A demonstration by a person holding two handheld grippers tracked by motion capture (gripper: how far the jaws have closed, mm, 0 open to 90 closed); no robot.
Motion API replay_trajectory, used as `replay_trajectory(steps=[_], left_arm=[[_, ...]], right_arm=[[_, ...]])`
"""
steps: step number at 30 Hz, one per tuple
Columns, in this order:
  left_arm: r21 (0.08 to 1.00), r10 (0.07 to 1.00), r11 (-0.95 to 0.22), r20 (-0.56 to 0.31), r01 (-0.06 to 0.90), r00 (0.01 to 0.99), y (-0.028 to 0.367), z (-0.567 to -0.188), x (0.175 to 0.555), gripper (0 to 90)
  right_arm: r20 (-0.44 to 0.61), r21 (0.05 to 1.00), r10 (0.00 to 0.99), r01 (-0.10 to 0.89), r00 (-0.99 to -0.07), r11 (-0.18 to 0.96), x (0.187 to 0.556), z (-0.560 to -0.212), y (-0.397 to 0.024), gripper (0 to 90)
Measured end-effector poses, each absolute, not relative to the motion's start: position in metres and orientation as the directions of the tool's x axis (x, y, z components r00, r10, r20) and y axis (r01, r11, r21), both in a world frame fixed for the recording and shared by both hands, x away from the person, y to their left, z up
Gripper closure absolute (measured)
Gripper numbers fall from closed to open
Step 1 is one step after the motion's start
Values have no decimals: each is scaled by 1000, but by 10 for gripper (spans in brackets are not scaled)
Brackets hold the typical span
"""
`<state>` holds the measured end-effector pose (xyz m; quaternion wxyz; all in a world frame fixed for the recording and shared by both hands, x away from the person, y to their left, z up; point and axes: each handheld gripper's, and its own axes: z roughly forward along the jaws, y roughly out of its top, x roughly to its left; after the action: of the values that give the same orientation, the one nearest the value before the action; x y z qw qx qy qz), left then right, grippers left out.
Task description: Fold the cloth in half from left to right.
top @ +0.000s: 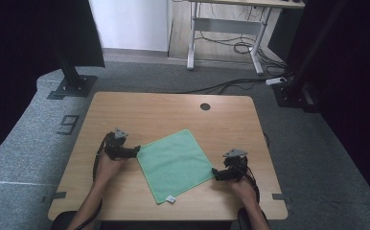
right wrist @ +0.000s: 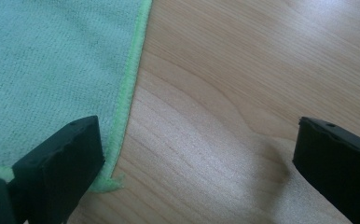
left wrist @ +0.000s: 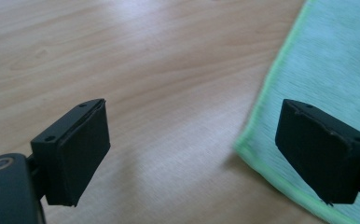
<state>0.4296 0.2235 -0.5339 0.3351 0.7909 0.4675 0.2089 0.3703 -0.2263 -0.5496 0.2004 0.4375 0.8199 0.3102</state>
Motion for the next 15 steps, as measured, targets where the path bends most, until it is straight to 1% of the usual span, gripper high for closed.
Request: replay_trajectory(steps=[7,15], left_arm=[[701,886,-355,41,619,462,224,-545,436,99],[689,890,-334,7,644,455,228,-547,439,103]], right_arm=[[-32,687,844,601,-536,408,371,-551,-228,19],[-7,689,844,609,-536,393,372,-552,-230,22]])
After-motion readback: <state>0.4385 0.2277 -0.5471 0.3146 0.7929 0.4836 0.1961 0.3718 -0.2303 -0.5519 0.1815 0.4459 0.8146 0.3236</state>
